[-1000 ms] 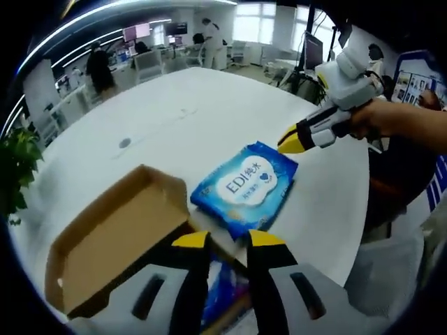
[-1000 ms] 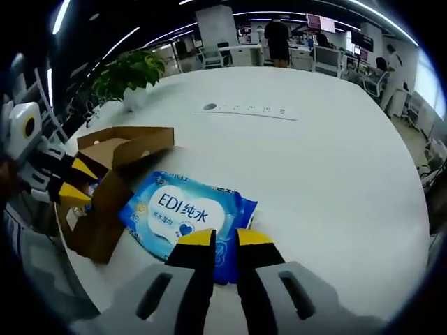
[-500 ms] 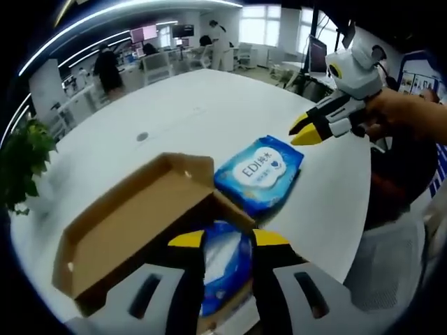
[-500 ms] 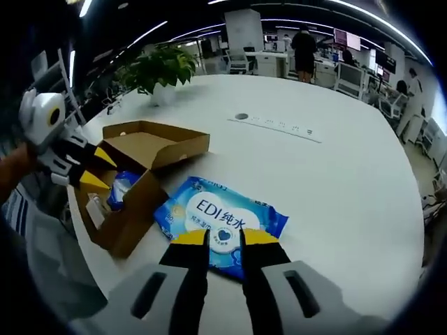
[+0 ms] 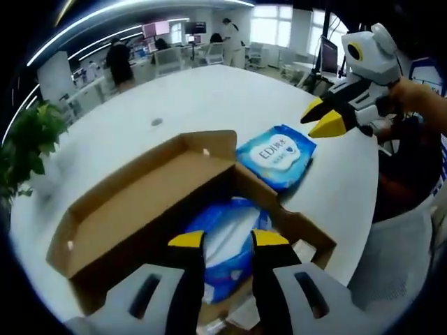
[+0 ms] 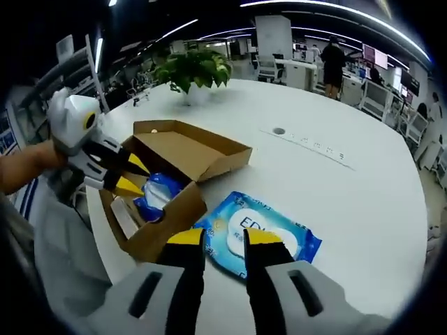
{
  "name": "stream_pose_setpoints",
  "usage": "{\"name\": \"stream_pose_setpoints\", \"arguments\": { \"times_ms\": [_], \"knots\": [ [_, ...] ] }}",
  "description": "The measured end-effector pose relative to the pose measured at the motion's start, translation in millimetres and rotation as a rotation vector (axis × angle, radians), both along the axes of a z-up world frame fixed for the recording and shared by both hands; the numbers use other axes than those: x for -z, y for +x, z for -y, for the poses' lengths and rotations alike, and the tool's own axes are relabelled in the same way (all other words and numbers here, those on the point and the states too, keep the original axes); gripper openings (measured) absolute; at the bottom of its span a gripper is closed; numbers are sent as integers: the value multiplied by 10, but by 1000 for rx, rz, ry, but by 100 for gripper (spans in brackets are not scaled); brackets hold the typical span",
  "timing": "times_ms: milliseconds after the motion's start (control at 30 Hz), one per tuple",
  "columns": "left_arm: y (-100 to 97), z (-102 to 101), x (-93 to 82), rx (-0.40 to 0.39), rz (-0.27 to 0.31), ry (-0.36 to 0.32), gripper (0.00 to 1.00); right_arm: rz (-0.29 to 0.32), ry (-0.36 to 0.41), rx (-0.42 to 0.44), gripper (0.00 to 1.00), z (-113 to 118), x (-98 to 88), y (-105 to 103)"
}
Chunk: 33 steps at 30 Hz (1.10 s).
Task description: Operate the shoe box by opening the lid, removing the specified soft item, and placing it in the target area until the item is outside and the box remains undamaged.
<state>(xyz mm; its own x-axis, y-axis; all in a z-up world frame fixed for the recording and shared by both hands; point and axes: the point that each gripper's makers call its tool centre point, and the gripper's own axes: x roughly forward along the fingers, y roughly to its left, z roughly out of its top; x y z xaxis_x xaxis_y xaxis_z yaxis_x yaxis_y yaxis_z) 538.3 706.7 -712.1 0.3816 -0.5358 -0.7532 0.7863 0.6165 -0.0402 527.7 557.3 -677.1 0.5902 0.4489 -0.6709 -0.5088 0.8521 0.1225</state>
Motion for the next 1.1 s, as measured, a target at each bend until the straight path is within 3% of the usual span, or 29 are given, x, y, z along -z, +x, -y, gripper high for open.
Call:
{"name": "stream_pose_setpoints", "arguments": {
  "times_ms": [567,1100],
  "knots": [
    [254,-132,248,19,33,32,21,-6,-8,-156,20,-486,36,-65],
    [373,-190,293,53,41,30,4,-5,2,-277,20,-901,36,-45]
  ]
}}
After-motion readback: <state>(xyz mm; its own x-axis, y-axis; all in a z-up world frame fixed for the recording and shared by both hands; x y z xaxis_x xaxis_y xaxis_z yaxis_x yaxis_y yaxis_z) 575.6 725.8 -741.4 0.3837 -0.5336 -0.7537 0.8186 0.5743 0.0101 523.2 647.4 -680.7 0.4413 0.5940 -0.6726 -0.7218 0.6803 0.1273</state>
